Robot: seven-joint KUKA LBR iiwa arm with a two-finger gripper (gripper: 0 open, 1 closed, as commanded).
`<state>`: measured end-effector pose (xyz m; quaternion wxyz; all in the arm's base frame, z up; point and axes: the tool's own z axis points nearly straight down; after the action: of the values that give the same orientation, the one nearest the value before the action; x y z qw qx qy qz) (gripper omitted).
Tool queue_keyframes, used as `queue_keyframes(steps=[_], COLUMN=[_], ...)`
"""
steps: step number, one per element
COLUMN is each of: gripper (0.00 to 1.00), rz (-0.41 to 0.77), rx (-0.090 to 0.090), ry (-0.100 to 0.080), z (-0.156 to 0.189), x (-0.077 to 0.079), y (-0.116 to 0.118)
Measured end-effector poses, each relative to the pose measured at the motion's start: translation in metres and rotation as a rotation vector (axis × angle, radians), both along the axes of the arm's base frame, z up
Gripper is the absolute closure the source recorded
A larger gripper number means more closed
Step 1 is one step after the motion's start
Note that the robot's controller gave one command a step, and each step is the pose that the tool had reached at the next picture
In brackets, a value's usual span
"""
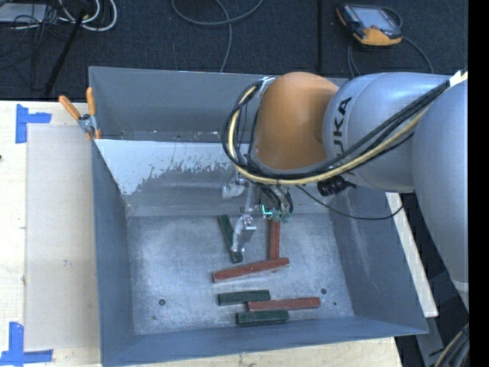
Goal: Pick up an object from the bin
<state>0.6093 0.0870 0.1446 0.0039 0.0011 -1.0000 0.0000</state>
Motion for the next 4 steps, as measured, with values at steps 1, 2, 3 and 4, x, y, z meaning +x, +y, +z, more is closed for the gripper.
queue_keyframes(steps=[1, 2, 3, 4], gripper=[0.00, 0.00, 1.00, 1.00], rz=[-0.001, -0.002, 0.184, 0.183], rx=[0.000, 0.002, 0.002, 0.002], ry=[-0.007, -0.015, -0.021, -0.021], z=[0.004, -0.035, -0.068, -0.068], x=[0.002, -0.026, -0.070, -0.070], y=[0.000, -0.023, -0.018, -0.018])
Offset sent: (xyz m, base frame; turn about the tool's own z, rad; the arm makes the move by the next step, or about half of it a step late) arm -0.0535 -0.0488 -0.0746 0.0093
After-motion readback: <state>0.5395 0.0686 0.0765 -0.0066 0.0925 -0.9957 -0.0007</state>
